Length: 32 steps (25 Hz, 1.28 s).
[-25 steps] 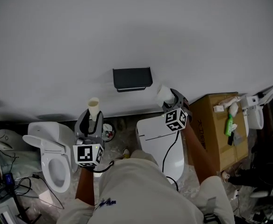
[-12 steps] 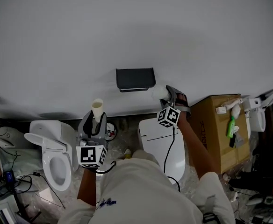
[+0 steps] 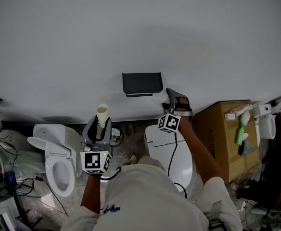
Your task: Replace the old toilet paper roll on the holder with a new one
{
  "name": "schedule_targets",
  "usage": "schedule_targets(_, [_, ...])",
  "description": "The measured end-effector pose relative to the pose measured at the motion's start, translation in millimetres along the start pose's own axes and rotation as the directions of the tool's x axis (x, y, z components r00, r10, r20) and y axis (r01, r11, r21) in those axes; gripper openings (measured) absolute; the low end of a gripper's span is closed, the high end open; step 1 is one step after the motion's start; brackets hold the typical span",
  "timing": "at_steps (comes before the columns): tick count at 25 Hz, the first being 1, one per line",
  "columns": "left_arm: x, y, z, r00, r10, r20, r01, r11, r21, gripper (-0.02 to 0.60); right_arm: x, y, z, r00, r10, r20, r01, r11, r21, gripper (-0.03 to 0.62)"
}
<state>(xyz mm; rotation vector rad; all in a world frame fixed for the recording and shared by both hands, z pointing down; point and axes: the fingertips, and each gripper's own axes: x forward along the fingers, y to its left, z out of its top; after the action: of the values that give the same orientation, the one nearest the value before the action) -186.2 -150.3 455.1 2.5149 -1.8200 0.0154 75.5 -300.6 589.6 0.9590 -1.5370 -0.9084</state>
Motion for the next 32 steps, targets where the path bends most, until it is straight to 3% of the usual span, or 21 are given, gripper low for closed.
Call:
schedule_targets(13, [1,1,-3,1.000,0.003,-0.005,-0.003,1.000,-0.006,0.173,9,11,30,0.998,-0.011,0.064,0.021,0.987,-0.160,0.290])
schedule_targets(23, [3,-2,-6,1.000,-0.021,-0.011,0.021,1.000,-0.012,0.173,16,21,44,0.997,0.012,0.073,-0.002,0.991,-0.136,0.290])
schedule_targets(32, [5,-14,-4,0.999,-0.047,-0.006,0.047,0.999,-0.002,0.173,16,21,56,0.996,0.019,0.091,0.003,0.972,-0.235,0.291])
